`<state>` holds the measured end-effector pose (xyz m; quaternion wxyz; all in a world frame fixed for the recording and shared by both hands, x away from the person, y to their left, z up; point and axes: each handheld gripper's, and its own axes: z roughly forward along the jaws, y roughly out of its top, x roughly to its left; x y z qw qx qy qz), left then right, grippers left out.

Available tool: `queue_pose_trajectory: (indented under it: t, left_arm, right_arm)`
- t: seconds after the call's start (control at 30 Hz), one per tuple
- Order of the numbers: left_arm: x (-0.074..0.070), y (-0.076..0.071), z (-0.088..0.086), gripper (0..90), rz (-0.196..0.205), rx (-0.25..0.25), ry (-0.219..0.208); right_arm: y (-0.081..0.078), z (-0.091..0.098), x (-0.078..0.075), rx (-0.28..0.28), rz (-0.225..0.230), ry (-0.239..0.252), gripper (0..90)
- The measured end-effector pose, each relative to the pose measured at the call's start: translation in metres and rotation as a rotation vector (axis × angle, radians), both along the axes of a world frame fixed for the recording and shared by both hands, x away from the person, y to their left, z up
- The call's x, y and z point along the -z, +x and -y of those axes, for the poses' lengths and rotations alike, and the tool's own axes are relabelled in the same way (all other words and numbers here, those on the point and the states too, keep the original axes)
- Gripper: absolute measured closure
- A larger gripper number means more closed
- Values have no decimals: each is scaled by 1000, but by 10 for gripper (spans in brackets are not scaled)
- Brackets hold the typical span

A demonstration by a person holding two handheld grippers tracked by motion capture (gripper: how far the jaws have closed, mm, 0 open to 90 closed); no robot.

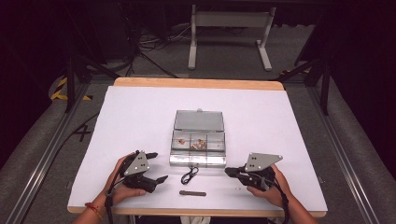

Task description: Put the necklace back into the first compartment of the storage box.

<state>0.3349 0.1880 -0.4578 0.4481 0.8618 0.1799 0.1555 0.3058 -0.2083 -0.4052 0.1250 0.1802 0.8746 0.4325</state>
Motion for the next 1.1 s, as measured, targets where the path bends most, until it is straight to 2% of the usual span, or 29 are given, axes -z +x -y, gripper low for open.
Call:
queue_pose_trajectory:
  t: [0.07, 0.13, 0.23, 0.37, 0.5, 0.73, 0.8, 0.87, 0.97, 1.1]
  left_arm:
    - [0, 0, 0, 143, 3, -2, -1]
    - [0, 0, -1, 143, 0, -5, -3]
    - [0, 0, 0, 143, -5, -4, -1]
    - [0, 0, -1, 143, 0, -6, -5]
    - [0, 0, 0, 143, -4, -3, -2]
    - [0, 0, -1, 143, 5, 0, -1]
    - [0, 0, -1, 143, -1, -1, -2]
    - [0, 0, -1, 143, -3, 0, -2]
    - [0, 0, -1, 143, 0, 1, 0]
    - [0, 0, 0, 143, 0, 1, 0]
  right_arm:
    - [-6, 4, 4, -4, -9, -22, 866]
    - [-13, 8, 11, 13, -5, -68, 852]
    - [-20, 15, 19, 30, -19, -79, 822]
    - [-25, 25, 24, 66, -24, -83, 788]
    - [-25, 32, 28, 90, -50, -59, 764]
    - [-22, 29, 38, 100, -86, -77, 731]
    - [-23, 27, 40, 96, -83, -101, 736]
    - [-23, 27, 41, 95, -79, -98, 760]
    - [-24, 26, 42, 86, -80, -91, 861]
    - [-24, 25, 41, 82, -70, -102, 867]
